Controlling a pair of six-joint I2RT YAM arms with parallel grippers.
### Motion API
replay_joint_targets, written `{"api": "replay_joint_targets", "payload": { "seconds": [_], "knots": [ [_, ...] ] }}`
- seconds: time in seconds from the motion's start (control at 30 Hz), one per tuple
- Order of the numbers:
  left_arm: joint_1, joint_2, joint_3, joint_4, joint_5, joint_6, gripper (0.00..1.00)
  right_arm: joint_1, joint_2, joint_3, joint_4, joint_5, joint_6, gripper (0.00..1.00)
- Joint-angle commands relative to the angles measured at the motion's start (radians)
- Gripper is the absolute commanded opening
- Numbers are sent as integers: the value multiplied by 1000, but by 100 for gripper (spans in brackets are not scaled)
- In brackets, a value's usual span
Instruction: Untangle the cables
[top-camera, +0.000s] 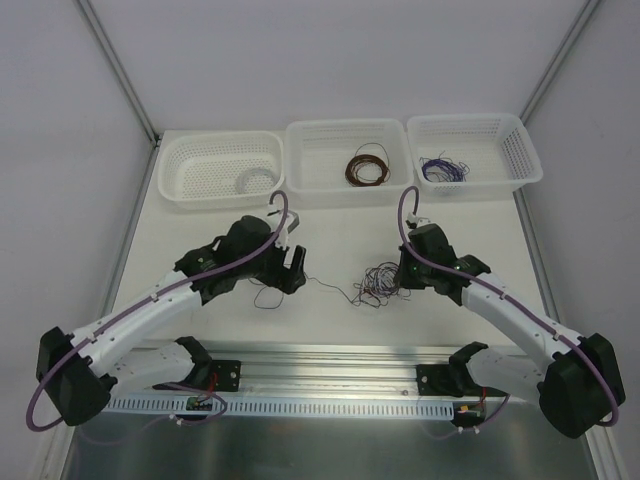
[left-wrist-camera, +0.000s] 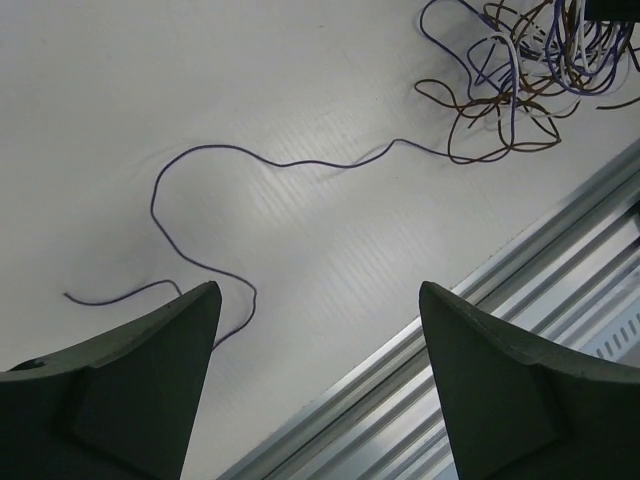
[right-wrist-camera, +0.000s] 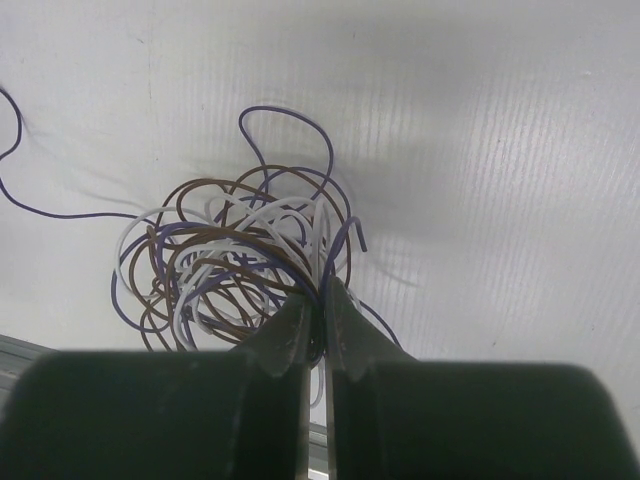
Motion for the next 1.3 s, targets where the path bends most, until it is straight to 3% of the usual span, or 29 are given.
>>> {"api": "replay_joint_targets", "payload": {
  "seconds": [0.0,0.13,0.3,0.47,0.77,0.87,1.0,1.03,1.13,1.27],
  "knots": [
    [-73,97,12,122,-71,-90,80,4,-23,28,16,5,-6,1],
    [-165,276,90,139,-162,-193,78,7,-34,22,19,4,1,1],
    [-279,441,194,139,-185,93,77,8,-40,14,25,-16,-10,1],
    [-282,553,256,142,-112,337,74,12,-60,3,25,-21,-21,1],
    [-281,691,296,147,-43,525,66,13,-83,-6,27,-16,-27,1],
    [-281,724,308,150,-30,526,56,13,-86,-13,30,-10,-26,1],
    [-281,732,297,151,-43,514,28,12,-92,-24,24,5,-30,1],
    [-281,720,285,154,-56,511,17,12,-95,-27,22,18,-30,1],
    [-276,676,257,157,-72,497,0,5,-95,-36,18,33,-35,1],
    [-247,575,201,156,-112,445,0,-31,-101,-50,2,36,-18,1]
  ]
}}
